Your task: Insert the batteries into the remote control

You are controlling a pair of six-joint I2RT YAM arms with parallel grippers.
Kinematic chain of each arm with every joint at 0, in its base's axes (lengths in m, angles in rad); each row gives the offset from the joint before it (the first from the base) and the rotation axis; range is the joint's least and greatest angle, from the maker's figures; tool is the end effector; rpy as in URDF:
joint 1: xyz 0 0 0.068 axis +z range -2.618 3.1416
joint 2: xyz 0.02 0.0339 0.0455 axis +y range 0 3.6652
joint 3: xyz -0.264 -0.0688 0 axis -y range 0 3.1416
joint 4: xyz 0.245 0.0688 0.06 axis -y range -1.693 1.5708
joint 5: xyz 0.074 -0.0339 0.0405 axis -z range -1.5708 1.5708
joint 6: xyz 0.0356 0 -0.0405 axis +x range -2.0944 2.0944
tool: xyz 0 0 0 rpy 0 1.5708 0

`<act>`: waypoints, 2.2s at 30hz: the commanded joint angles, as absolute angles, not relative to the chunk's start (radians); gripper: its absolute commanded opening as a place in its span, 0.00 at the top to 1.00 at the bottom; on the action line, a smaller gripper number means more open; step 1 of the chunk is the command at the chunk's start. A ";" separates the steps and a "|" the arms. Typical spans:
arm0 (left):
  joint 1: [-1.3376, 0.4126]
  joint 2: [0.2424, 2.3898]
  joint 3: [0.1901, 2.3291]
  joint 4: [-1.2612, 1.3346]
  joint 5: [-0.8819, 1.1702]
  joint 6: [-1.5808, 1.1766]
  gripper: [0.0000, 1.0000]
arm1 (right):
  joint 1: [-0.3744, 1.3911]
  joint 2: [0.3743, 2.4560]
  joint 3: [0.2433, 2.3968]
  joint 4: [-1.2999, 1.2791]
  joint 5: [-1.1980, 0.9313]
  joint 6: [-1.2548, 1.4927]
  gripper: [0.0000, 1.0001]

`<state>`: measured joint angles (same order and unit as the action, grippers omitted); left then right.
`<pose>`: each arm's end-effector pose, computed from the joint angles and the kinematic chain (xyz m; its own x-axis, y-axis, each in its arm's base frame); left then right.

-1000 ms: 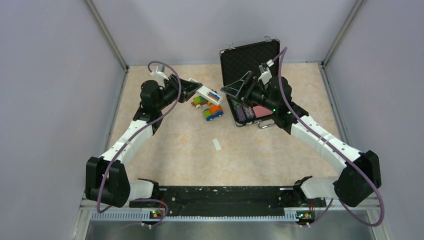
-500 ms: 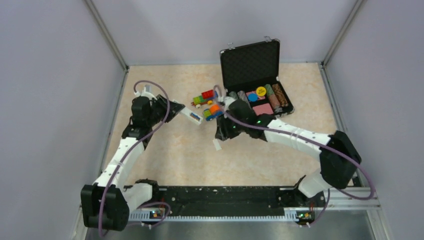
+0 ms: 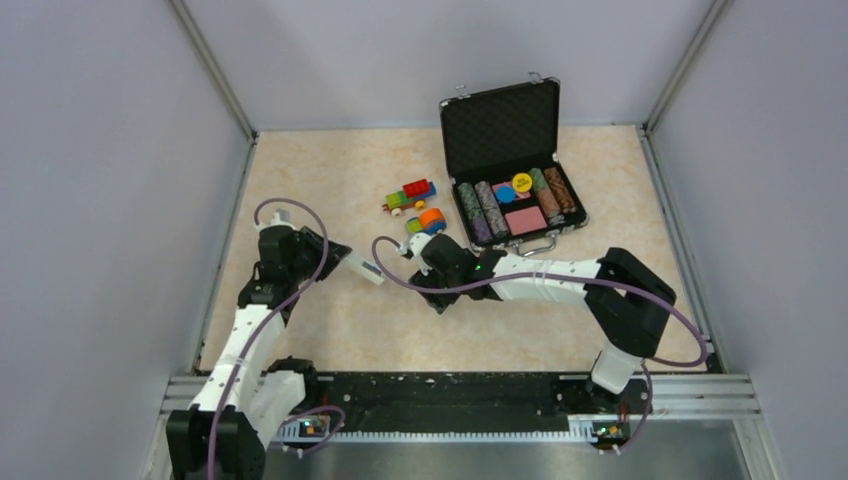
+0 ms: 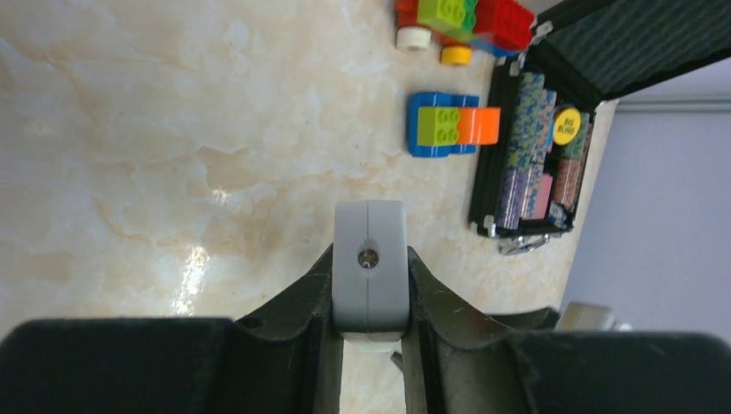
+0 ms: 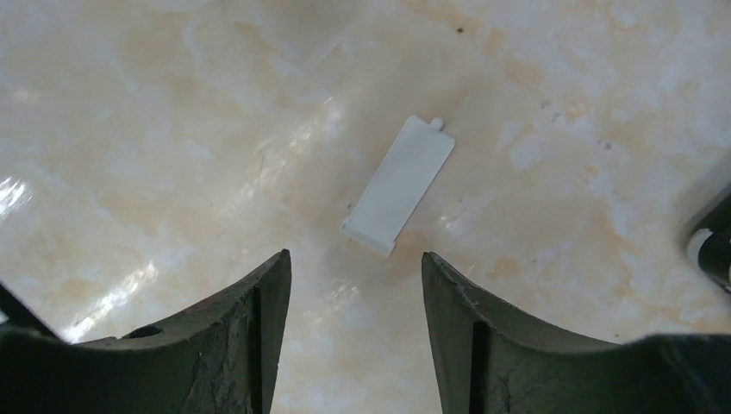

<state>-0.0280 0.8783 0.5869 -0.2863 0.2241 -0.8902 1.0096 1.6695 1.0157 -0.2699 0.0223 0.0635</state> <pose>0.1941 -0.0134 0.2444 -0.5093 -0.7438 -0.4328 -0.2900 0.6219 -0.7274 0.1832 0.2900 0.1874 -0.4770 -0.6396 -0.6028 -0.8106 0.5852 0.0205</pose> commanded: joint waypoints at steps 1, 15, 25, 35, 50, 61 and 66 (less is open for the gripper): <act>-0.024 0.904 0.493 -0.105 0.385 -0.906 1.00 | 1.006 1.743 1.113 -0.289 0.152 0.094 0.42; -0.063 0.915 0.173 0.320 0.381 -1.014 1.00 | 1.004 1.831 1.157 -0.369 0.120 0.334 0.46; -0.094 0.801 0.077 0.306 0.282 -1.014 0.91 | 0.999 1.874 1.198 -0.448 0.156 0.381 0.59; -0.095 0.650 0.066 0.109 0.193 -1.010 0.46 | 1.000 1.896 1.235 -0.526 0.161 0.399 0.59; -0.095 0.555 0.162 -0.332 -0.007 -1.125 0.29 | 0.999 1.950 1.276 -0.521 0.176 0.403 0.63; -0.095 0.566 0.298 -0.633 -0.163 -1.207 0.29 | 1.000 1.948 1.273 -0.539 0.172 0.414 0.69; -0.095 0.568 0.331 -0.618 -0.110 -1.211 0.29 | 1.000 1.932 1.278 -0.562 0.198 0.417 0.55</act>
